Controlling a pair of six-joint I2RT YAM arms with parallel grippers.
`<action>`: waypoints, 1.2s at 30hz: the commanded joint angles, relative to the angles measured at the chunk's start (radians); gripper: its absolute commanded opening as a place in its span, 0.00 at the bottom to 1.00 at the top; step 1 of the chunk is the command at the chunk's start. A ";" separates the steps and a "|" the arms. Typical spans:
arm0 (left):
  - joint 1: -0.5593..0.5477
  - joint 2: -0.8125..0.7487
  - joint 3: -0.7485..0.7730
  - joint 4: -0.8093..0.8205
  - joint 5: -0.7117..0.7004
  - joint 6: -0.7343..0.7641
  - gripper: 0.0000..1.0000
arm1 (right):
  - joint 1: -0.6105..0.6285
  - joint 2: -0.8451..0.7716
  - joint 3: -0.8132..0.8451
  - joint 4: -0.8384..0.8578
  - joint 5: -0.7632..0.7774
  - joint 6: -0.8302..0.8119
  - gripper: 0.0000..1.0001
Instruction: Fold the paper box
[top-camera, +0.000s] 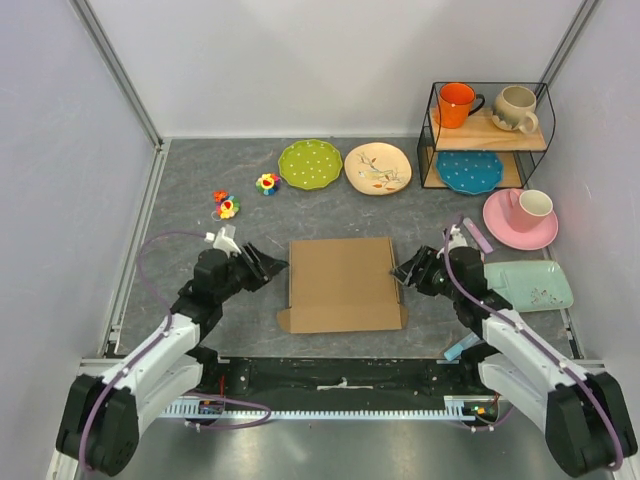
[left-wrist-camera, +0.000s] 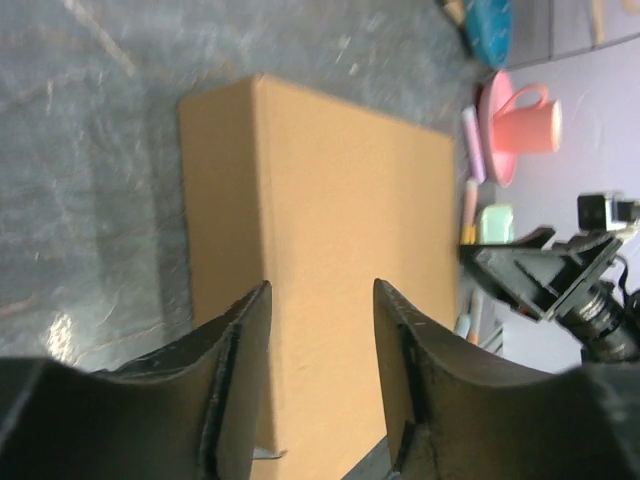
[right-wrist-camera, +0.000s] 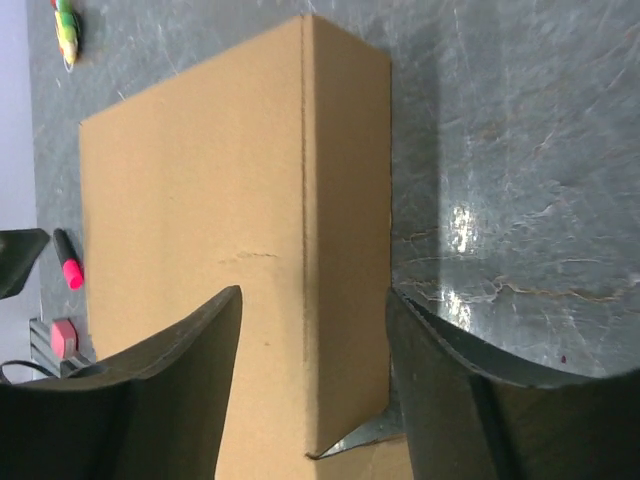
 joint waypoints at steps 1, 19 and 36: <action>0.000 -0.118 0.144 -0.209 -0.113 0.037 0.55 | 0.001 -0.101 0.141 -0.200 0.112 -0.019 0.68; -0.002 -0.106 -0.035 -0.144 -0.044 -0.076 0.02 | 0.001 -0.064 0.044 -0.192 0.059 -0.001 0.00; -0.004 -0.042 -0.078 -0.087 0.013 -0.071 0.02 | 0.035 -0.069 -0.029 -0.112 -0.046 0.024 0.00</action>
